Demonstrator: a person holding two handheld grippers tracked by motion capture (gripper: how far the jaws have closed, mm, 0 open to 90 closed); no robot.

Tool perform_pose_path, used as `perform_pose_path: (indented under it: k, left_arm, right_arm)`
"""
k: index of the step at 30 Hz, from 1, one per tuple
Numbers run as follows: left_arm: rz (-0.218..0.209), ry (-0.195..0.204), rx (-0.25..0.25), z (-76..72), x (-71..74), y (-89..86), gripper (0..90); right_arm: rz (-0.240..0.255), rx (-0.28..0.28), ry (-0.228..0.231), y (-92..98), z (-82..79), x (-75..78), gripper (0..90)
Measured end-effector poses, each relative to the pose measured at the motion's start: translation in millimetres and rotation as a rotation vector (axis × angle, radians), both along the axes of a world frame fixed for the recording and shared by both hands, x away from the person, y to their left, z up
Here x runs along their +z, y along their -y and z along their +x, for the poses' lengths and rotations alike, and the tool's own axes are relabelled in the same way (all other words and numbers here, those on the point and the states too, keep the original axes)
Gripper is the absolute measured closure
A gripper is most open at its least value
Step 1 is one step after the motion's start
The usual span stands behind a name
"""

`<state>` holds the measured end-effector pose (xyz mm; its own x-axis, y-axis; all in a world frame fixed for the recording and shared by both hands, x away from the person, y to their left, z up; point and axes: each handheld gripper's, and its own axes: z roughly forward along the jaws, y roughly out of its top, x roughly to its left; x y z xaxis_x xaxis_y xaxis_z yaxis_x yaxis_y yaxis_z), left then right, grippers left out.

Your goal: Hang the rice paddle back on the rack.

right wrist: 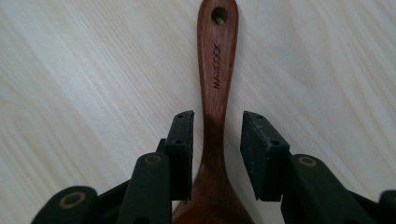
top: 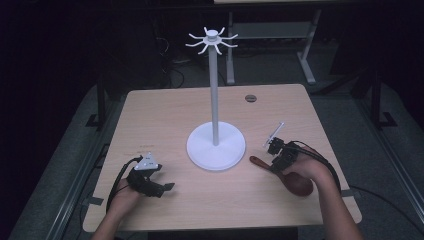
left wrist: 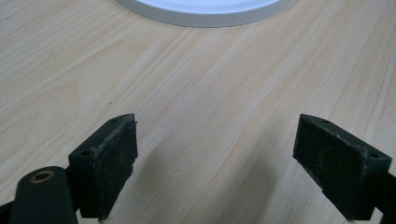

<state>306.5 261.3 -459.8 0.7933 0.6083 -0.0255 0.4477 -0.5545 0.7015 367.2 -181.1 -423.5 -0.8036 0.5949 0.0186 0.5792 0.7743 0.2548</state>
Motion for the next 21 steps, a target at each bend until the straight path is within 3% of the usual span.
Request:
perform_pose_path:
  k: [2,8,21]
  left_arm:
    - [-0.001,-0.002,0.001,-0.2,-0.1,0.1,13.3]
    - [-0.001,-0.001,0.0,0.2,-0.3,0.0,13.3]
    - [-0.004,0.002,0.001,0.1,-0.3,-0.3,13.3]
  right_arm:
    - [-0.018,-0.001,0.002,0.4,0.6,-1.7,65.6]
    - [-0.009,-0.015,-0.032,1.9,2.4,-9.6,69.8]
    - [-0.038,-0.005,-0.046,-1.7,3.5,-15.1,72.6]
